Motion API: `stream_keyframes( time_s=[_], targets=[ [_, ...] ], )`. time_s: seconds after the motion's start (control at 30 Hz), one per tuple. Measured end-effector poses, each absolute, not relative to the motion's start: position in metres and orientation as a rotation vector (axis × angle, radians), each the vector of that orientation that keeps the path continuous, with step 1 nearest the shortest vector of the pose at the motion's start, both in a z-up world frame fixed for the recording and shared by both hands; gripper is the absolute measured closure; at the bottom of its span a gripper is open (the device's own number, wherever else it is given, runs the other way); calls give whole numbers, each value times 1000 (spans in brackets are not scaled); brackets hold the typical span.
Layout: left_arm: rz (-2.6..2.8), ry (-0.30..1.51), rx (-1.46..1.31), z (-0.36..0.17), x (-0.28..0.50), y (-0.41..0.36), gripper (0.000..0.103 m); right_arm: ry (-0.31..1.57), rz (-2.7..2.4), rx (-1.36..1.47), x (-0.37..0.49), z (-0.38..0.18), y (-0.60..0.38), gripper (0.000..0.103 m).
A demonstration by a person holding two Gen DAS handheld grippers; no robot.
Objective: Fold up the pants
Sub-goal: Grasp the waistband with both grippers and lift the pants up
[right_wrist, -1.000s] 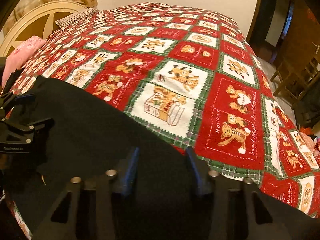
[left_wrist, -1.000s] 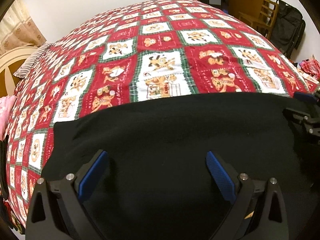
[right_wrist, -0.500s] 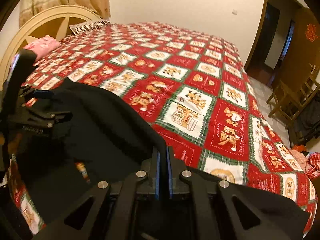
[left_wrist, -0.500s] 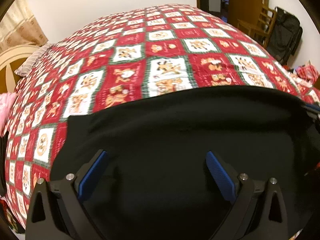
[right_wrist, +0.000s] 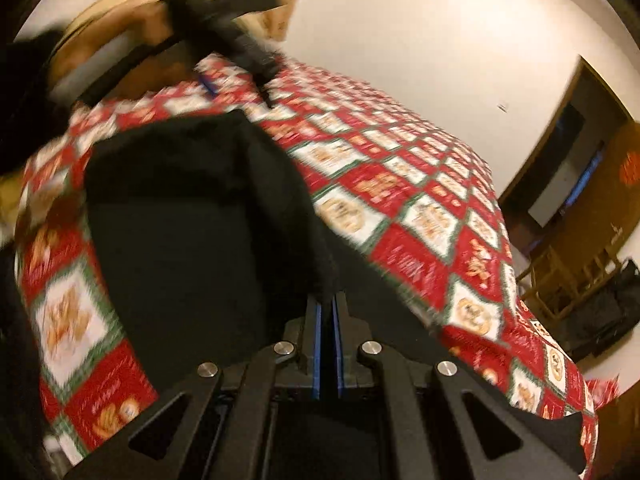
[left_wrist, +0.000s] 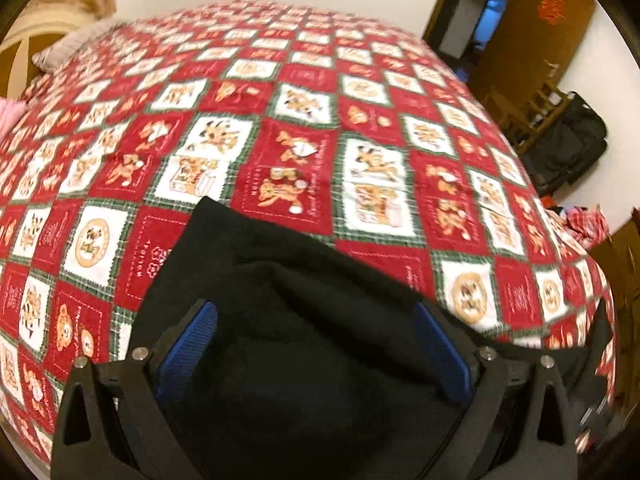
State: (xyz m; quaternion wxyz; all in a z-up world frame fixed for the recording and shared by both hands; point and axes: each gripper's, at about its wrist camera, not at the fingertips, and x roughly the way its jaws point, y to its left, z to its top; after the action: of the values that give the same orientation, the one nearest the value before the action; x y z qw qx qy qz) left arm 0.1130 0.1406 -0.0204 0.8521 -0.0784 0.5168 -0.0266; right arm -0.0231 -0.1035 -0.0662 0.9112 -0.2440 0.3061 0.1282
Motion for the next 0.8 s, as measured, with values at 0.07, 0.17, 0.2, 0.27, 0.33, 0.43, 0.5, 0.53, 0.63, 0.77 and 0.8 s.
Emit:
stream_keyframes(
  time_s=[0.07,0.17,0.2,0.27,0.33,0.43,0.5,0.53,0.63,0.77,0.8],
  targets=[
    [-31,1114,-163,-22,125,144,2,632,256,-562,-30,-77,-97,99],
    [-9,1127,-175,-22,126,146,2,642,267,-573,-31,-84,-97,99],
    [-17,1141,-182,-23,129,144,2,646,268,-561,-28,-84,-99,99],
    [-34,1169,-181,-25,139,138,2,645,267,-550,-28,-84,-99,99],
    [-17,1200,-163,-31,155,129,3,638,266,-541,-29,-83,-100,100],
    [54,1257,-166,-45,172,124,15,642,268,-528,-32,-84,-98,100],
    [75,1293,-159,-55,177,120,22,647,270,-519,-32,-85,-99,99],
    [95,1313,-130,-63,180,115,25,649,271,-517,-31,-85,-100,99],
    [120,1337,-54,-76,182,106,32,650,273,-517,-30,-85,-100,100],
    [117,1291,-51,-76,180,111,72,642,262,-489,-29,-79,-104,100],
    [101,1277,-62,-74,180,115,84,635,256,-477,-30,-76,-105,100]
  ],
)
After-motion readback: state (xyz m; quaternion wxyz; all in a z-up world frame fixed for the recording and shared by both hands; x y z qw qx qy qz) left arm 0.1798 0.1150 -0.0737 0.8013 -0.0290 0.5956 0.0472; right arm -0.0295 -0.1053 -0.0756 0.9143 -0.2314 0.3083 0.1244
